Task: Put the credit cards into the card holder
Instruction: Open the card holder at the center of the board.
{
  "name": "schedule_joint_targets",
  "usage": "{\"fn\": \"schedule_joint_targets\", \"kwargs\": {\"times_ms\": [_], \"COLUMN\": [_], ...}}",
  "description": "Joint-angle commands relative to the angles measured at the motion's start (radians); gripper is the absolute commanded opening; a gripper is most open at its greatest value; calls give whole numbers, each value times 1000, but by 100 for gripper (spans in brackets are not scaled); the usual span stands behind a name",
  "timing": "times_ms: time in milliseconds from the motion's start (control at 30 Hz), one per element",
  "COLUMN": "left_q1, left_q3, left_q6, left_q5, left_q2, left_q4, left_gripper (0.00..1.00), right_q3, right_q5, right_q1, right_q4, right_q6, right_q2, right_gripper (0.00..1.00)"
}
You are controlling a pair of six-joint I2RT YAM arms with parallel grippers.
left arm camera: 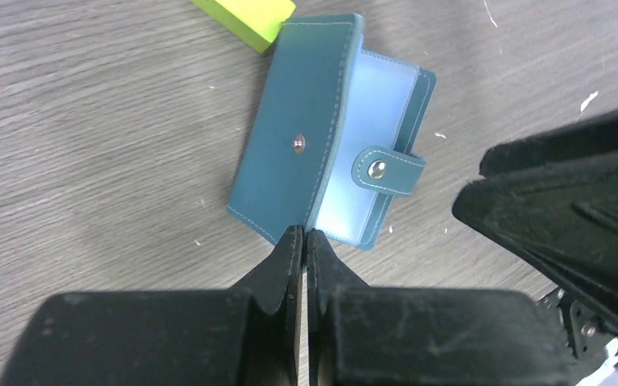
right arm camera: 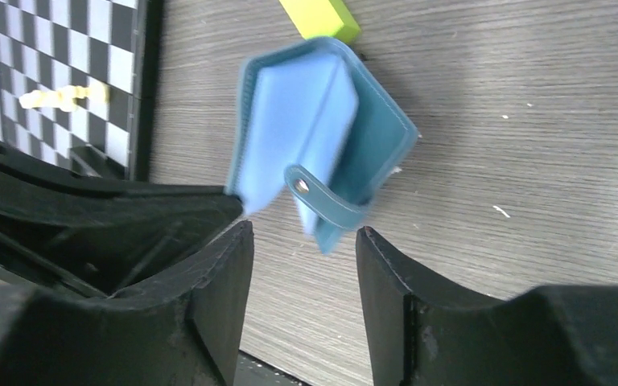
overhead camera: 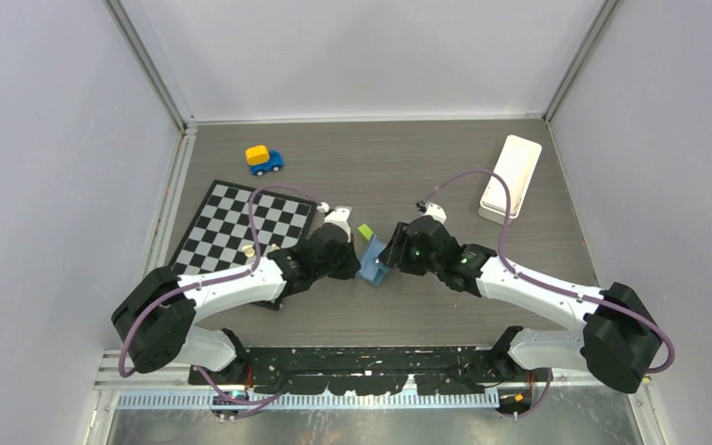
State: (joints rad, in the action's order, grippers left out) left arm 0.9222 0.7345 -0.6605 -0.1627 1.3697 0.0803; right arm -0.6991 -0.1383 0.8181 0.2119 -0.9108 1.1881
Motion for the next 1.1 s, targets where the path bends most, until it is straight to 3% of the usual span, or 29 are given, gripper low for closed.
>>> {"fn": "schedule_joint_targets", "kwargs": {"times_ms": [0, 433, 700, 767, 1067], "left_q1": [-67, -93, -106, -115, -213], "left_q3": [-70, -87, -90, -97, -136], "left_q6": [-112, -122, -134, -136, -123], "left_q5": [86, 108, 124, 118, 144], "left_q2": [-44, -75, -84, -91, -101], "left_q4": [-115, -108, -115, -108, -83], "left_gripper": [0, 0, 0, 0, 0], "right_q3": [-14, -113, -182, -183, -152], "right_q5": [-39, -114, -263, -296, -317], "right_q1": [13, 73, 81, 81, 80], "right_q4": [6, -61, 10, 32, 52], "right_q6": [54, 108, 79, 69, 56], "right_q2": [45, 255, 369, 374, 364], "right_gripper": [58, 70, 70, 64, 18]}}
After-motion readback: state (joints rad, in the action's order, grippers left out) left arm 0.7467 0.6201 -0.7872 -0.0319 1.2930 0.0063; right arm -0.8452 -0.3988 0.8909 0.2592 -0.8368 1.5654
